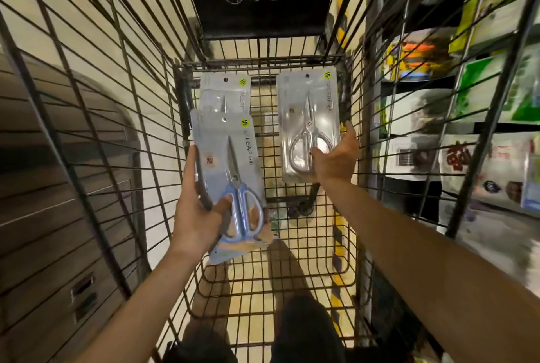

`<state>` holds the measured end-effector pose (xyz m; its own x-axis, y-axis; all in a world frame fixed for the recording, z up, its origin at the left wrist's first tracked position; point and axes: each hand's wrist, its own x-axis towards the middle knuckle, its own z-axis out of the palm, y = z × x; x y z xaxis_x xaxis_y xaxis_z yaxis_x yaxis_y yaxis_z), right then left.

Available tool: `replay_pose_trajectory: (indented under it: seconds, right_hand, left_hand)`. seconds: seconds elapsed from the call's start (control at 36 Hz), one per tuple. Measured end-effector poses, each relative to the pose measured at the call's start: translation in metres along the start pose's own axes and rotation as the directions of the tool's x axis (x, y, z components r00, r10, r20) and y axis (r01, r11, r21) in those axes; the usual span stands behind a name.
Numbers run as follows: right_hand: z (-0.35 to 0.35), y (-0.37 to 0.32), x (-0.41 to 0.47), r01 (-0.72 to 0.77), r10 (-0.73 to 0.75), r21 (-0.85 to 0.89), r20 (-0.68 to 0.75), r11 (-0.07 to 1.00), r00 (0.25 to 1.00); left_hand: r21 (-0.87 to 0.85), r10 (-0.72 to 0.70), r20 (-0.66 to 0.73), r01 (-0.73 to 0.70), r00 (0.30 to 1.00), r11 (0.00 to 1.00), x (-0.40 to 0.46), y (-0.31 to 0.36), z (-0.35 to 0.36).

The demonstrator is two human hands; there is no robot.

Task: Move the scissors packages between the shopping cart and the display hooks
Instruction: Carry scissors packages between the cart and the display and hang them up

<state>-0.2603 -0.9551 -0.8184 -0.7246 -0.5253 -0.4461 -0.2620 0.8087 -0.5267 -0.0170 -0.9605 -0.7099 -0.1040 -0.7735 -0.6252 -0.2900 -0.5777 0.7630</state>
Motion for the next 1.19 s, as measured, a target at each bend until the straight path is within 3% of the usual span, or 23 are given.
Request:
replay_pose_trajectory:
  seconds: [0.08, 0.28, 0.42, 0.61, 0.86, 1.0, 1.11, 1.19]
  right_hand:
    - [-0.003, -0.003, -0.002, 0.026, -0.026, 0.051, 0.005, 0.998, 1.0]
    - [-0.019, -0.006, -0.02, 0.065, -0.074, 0.05, 0.219, 0.997, 0.973]
    - [-0.029, 0.0, -0.038, 0.056, -0.086, 0.121, 0.259, 0.991, 0.962]
    - [-0.071, -0.006, -0.099, -0.13, 0.036, 0.327, 0.277, 0.936, 0.96]
    - [-0.171, -0.035, -0.218, -0.031, -0.039, 0.496, 0.13, 0.867, 0.991]
    - [-0.224, -0.052, -0.319, 0.128, -0.131, 0.617, -0.04, 0.777, 0.991]
    - [-0.235, -0.053, -0.392, 0.125, -0.085, 0.733, -0.092, 0.669, 0.992]
    - [-0.235, -0.045, -0.435, 0.159, -0.059, 0.715, -0.163, 0.681, 0.985]
  left_hand:
    - [0.006, 0.001, -0.003, -0.001, 1.0, 1.0, -0.002, -0.001, 0.001]
    - [0.062, -0.011, -0.017, 0.012, 1.0, 0.998, -0.012, 0.005, 0.008]
    - [0.099, -0.028, 0.01, 0.027, 1.0, 0.995, -0.023, 0.011, 0.003]
    - [0.181, 0.043, 0.056, -0.052, 0.998, 0.982, -0.055, 0.051, -0.012]
    - [0.232, 0.205, 0.159, -0.238, 0.966, 0.943, -0.123, 0.127, -0.039]
    - [0.222, 0.303, 0.216, -0.349, 0.928, 0.911, -0.17, 0.141, -0.071]
    - [0.095, 0.305, 0.296, -0.346, 0.905, 0.934, -0.207, 0.146, -0.103]
    - [0.038, 0.325, 0.358, -0.361, 0.875, 0.932, -0.228, 0.146, -0.122]
